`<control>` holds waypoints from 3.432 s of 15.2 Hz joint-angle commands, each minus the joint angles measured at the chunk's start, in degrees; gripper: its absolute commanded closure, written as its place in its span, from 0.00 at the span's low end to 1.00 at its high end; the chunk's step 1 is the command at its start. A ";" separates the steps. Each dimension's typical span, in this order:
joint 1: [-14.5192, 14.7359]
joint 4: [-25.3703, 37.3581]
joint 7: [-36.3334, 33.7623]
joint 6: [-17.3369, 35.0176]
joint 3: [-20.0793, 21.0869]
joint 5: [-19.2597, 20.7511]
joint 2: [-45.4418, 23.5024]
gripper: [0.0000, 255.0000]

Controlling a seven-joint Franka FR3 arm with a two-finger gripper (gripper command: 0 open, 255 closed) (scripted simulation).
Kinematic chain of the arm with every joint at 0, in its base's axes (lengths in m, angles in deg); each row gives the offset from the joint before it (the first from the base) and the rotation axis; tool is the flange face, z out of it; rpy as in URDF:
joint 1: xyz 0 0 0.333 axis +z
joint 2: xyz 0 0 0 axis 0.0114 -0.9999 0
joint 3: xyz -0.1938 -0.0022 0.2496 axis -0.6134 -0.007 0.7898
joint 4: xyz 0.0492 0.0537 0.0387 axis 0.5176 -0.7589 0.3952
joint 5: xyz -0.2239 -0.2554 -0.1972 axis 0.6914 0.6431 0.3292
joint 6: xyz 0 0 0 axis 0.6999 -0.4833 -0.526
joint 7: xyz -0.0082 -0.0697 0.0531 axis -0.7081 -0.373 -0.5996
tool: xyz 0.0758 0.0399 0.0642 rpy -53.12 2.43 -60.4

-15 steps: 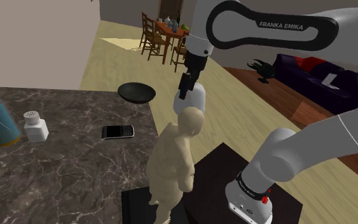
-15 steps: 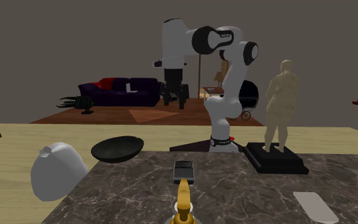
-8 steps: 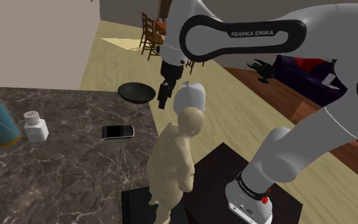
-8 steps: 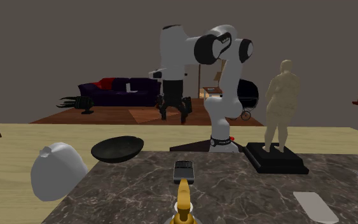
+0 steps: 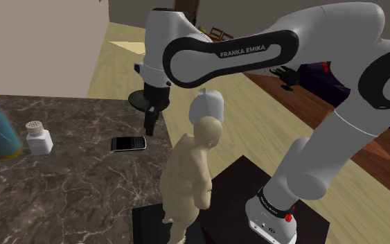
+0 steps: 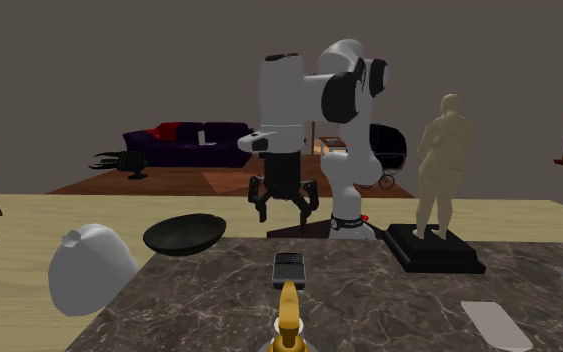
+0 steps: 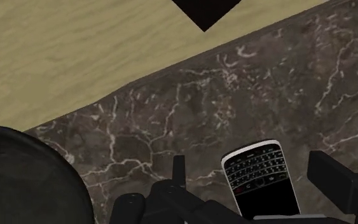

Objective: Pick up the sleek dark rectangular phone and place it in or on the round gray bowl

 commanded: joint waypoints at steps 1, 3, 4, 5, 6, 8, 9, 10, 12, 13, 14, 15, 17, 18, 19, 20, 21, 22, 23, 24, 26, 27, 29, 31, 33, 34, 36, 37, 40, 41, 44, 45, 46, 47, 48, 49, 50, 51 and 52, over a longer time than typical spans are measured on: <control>0.97 1.65 0.46 1.65 1.18 1.08 -3.33 0.00; 1.80 3.09 0.61 2.54 2.04 2.01 -5.74 0.00; 1.83 2.58 0.53 3.28 2.05 2.12 -6.00 0.00; 1.86 2.09 0.44 4.02 2.06 2.23 -6.27 0.00; 1.88 1.61 0.35 4.76 2.07 2.36 -6.55 0.00; 1.93 0.69 0.15 6.24 2.10 2.63 -7.15 0.00; 1.95 0.25 0.05 6.98 2.11 2.78 -7.47 0.00; 1.98 -0.18 -0.06 7.71 2.12 2.94 -7.80 0.00; 2.00 -0.43 -0.13 8.13 2.12 3.03 -7.99 0.00; 2.00 -0.42 -0.13 8.13 2.12 3.03 -8.00 0.00; 2.00 -0.42 -0.13 8.13 2.12 3.03 -8.00 0.00; 2.00 -0.42 -0.13 8.13 2.12 3.03 -8.00 0.00; 2.00 -0.42 -0.13 8.13 2.12 3.03 -8.00 0.00; 2.00 -0.42 -0.13 8.12 2.12 3.03 -8.00 0.00; 2.00 -0.42 -0.13 8.12 2.12 3.03 -8.00 1.00; 2.00 -0.42 -0.13 8.12 2.12 3.03 -8.00 1.00; 2.00 -0.42 -0.13 8.12 2.12 3.03 -7.99 1.00; 2.00 -0.42 -0.13 8.12 2.12 3.03 -7.99 1.00; 2.00 -0.42 -0.13 8.12 2.12 3.03 -7.99 1.00; 2.00 -0.42 -0.13 8.12 2.12 3.03 -7.99 1.00; 2.00 -0.42 -0.13 8.12 2.12 3.03 -8.00 1.00; 2.00 -0.42 -0.13 8.12 2.12 3.03 -7.99 1.00; 1.97 0.00 -0.02 7.40 2.12 2.87 -7.66 1.00; 1.93 0.91 0.17 5.92 2.11 2.58 -7.04 1.00; 1.89 1.86 0.34 4.44 2.09 2.32 -6.47 1.00; 1.87 2.35 0.42 3.70 2.08 2.21 -6.20 1.00; 1.83 3.38 0.56 2.21 2.06 1.99 -5.70 1.00; 1.82 3.91 0.62 1.47 2.05 1.89 -5.47 1.00; 1.77 5.58 0.79 -0.77 2.00 1.64 -4.85 1.00; 1.75 6.16 0.83 -1.52 1.99 1.57 -4.67 1.00; 1.71 7.98 0.94 -3.77 1.94 1.39 -4.20 1.00; 1.70 8.62 0.97 -4.53 1.93 1.34 -4.08 1.00; 1.69 9.27 0.99 -5.28 1.92 1.30 -3.96 1.00; 1.68 9.93 1.01 -6.04 1.90 1.26 -3.86 1.00; 1.67 10.60 1.03 -6.80 1.89 1.23 -3.77 1.00; 1.66 11.29 1.04 -7.56 1.88 1.21 -3.69 1.00; 1.65 12.00 1.05 -8.32 1.87 1.19 -3.63 1.00; 1.64 12.71 1.05 -9.08 1.86 1.17 -3.58 1.00; 1.64 12.91 1.06 -9.30 1.86 1.16 -3.56 1.00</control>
